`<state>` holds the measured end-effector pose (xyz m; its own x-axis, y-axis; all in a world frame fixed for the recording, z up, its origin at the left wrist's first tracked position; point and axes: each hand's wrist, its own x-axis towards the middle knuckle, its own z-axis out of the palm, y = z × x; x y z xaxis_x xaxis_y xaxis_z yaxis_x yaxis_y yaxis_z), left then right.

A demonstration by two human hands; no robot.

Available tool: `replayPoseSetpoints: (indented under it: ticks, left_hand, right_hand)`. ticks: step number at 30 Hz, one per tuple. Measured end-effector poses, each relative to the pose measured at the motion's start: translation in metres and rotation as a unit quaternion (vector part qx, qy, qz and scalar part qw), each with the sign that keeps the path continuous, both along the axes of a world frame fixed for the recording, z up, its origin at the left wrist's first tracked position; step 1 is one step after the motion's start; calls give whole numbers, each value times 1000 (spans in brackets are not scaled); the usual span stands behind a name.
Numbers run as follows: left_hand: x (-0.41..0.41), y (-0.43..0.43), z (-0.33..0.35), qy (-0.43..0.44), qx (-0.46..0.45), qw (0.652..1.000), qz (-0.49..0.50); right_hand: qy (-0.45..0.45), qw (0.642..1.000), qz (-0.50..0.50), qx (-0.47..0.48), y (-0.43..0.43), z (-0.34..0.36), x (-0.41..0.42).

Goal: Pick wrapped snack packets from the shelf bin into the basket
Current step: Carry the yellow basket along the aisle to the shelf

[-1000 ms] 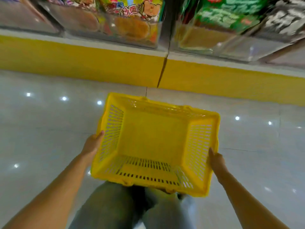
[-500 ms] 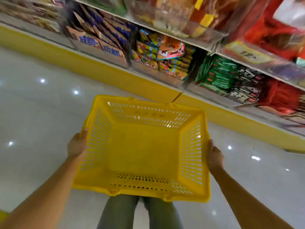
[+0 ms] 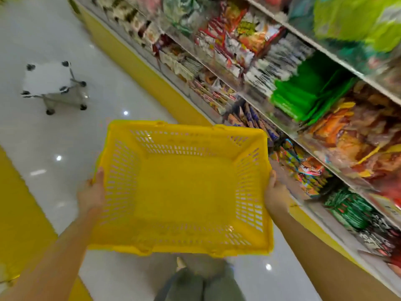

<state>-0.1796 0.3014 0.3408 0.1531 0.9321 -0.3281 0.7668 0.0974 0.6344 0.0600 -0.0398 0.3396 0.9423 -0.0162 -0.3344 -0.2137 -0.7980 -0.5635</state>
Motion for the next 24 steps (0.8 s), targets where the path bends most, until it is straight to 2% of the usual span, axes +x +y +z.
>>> replayPoseSetpoints:
  ticks: [6,9,13,17,24]
  left_hand:
    - [-18,90,47,-24,30,997,65]
    - [-11,130,65,-92,28,988,120]
    - [0,176,81,-99,80,981,144]
    - [5,221,94,-110,59,970,209]
    - [-1,326,87,-104,93,962,235]
  right_hand:
    - [-80,991,95,46,143,61,39]
    - [-93,981,158,67,209,84,67]
    - [-124,961,217,122,294,109,102]
    - [-141,947,265,116,384,122,129]
    - [-162,925,330,99,542,124,152]
